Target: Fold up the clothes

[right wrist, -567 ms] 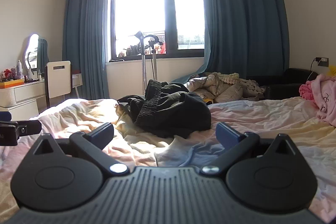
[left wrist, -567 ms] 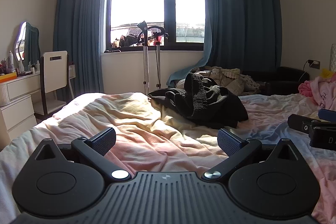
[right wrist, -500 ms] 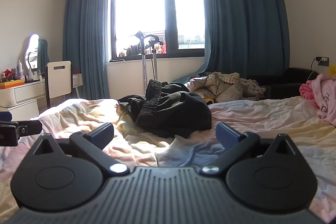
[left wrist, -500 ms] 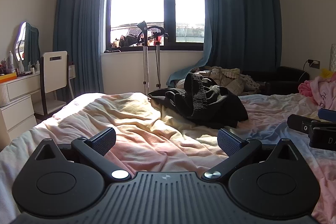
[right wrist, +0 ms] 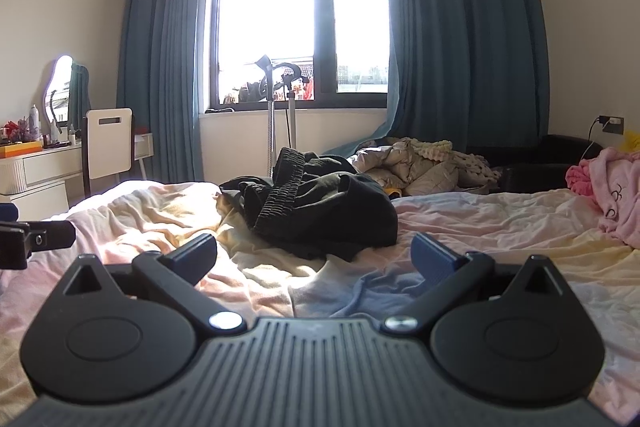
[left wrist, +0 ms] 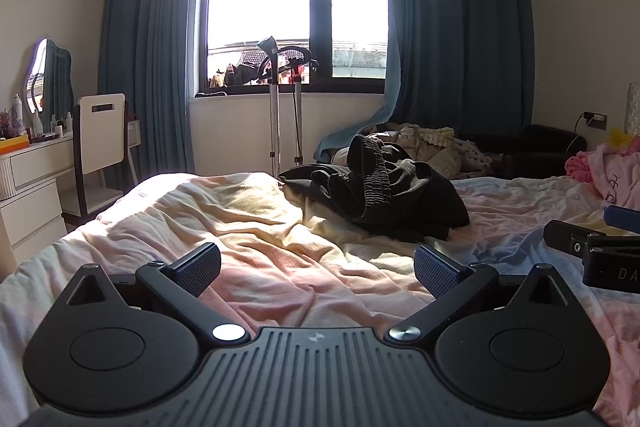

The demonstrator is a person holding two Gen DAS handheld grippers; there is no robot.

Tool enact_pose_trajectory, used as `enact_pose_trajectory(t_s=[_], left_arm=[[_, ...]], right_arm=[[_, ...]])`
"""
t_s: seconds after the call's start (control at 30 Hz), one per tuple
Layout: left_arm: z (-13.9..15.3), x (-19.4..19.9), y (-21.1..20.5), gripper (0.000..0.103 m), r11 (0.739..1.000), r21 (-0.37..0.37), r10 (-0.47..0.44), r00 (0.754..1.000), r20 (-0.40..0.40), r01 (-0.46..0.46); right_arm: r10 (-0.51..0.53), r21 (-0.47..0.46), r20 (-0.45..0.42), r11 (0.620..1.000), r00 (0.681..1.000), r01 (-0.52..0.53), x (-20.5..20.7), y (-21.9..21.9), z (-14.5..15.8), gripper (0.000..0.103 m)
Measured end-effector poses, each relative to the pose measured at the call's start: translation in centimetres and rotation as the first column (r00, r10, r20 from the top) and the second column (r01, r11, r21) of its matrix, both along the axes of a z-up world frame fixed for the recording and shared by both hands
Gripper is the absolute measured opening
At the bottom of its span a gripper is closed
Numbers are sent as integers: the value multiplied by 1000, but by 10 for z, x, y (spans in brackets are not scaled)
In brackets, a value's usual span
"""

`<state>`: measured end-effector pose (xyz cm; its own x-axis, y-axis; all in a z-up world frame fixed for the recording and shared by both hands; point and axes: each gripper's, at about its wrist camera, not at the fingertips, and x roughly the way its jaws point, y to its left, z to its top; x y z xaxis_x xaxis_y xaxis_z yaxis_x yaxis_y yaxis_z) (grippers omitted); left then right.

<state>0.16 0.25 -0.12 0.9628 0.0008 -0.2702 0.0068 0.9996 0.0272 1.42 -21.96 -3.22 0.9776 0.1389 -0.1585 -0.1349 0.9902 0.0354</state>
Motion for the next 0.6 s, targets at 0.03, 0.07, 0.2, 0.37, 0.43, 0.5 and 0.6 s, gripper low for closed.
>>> enact_pose_trajectory(t_s=[0.03,0.07,0.2,0.37,0.43,0.5,0.6], left_arm=[[-1,1,0,103,1000,0,0,1000,-4,0],[-2,2,0,103,1000,0,0,1000,-8,0],[-5,5,-1,103,1000,4,0,1000,-20,0],[-8,5,-1,103,1000,4,-3,1000,-23,3],[-8,5,-1,103,1000,5,-3,1000,-24,3],[-9,5,-1,103,1000,5,-2,1000,-25,2],[-10,5,-1,103,1000,5,-2,1000,-25,2]], right_arm=[[-1,-1,1,1000,1000,1,0,0,0,103],[-2,-1,3,1000,1000,2,0,0,0,103],[-4,-3,0,1000,1000,4,0,1,-1,103],[-8,-4,4,1000,1000,8,1,1,-2,103],[-9,-6,4,1000,1000,9,1,1,-2,103],[-11,-8,5,1000,1000,11,2,1,-3,103],[-16,-13,7,1000,1000,16,3,0,-4,103]])
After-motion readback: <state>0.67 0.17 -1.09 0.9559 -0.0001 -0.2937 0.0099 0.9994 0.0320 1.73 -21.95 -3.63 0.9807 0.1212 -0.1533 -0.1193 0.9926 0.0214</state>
